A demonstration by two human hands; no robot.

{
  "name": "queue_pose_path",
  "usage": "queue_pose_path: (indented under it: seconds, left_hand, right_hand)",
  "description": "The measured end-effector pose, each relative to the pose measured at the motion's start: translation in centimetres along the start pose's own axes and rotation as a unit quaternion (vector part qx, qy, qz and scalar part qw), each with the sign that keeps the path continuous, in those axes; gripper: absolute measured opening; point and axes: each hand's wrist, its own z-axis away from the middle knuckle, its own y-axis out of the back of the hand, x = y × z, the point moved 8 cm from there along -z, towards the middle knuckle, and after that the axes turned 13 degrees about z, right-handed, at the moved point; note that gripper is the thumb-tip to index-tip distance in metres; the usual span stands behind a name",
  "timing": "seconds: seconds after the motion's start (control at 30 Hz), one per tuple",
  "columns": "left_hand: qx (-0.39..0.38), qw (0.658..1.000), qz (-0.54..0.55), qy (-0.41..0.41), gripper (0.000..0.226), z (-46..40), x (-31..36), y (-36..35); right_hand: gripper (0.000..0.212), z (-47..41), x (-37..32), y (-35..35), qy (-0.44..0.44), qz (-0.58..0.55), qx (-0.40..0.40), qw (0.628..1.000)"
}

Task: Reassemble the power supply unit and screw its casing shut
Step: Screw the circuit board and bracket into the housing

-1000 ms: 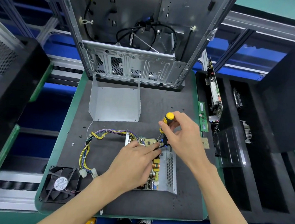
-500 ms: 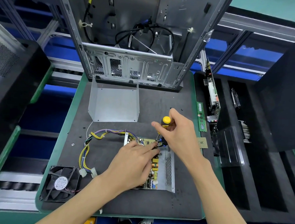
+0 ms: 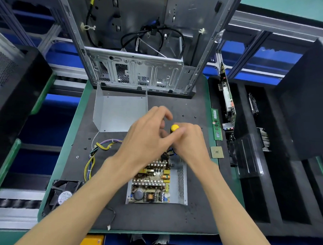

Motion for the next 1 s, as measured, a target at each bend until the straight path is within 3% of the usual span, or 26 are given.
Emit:
queue_pose_path:
  seconds: [0.1,0.2,0.37,0.43,0.53,0.6,0.7,0.83,0.9,1.0]
  left_hand:
    - [-0.056,0.997,-0.039,-0.035,0.026,-1.3,1.3,-0.8]
    - [-0.099,0.994,-0.018,-0.052,0.009,-2.0,1.0,-0.7]
    - [-0.189,0.980,0.046,-0.033,0.041,-1.8,1.5,-1.5]
    - [-0.177,0.983,0.030,-0.027,0.035,-2.2,1.5,-1.6]
    - [-0.135,0.989,-0.061,-0.019,0.024,-3.1,1.8,-1.2]
    - [-0.149,0.985,-0.079,-0.021,0.009,-3.4,1.9,-1.2]
    - [-0.223,0.971,-0.080,-0.043,0.022,-3.1,2.4,-1.7]
    - [-0.165,0.980,-0.114,-0.009,0.025,-3.4,2.5,-1.0]
    - [-0.199,0.972,-0.126,-0.014,0.007,-3.6,2.7,-1.6]
    - [-0.247,0.958,-0.143,-0.019,0.017,-3.0,3.4,-2.4]
  right_hand:
    - [0.041,-0.3,0.0,-0.5,0.005,0.031,-0.018,0.999]
    - [0.017,-0.1,0.5,-0.4,0.001,-0.044,-0.042,0.998]
    - [0.019,0.3,1.3,-0.1,0.031,-0.119,-0.072,0.990]
    - [0.034,0.4,1.7,0.0,0.016,-0.098,-0.068,0.993]
    - [0.037,0.3,1.4,0.1,0.025,-0.110,-0.064,0.992]
    - [0.026,0.4,0.8,0.6,0.040,-0.128,-0.053,0.990]
    - [0.007,0.6,0.6,1.0,0.058,-0.153,-0.044,0.986]
    - [0.031,0.5,1.4,0.6,0.041,-0.141,-0.035,0.989]
    - [0.037,0.4,1.4,0.4,0.035,-0.138,-0.040,0.989]
    - [0.034,0.5,1.5,0.0,0.025,-0.129,-0.054,0.990]
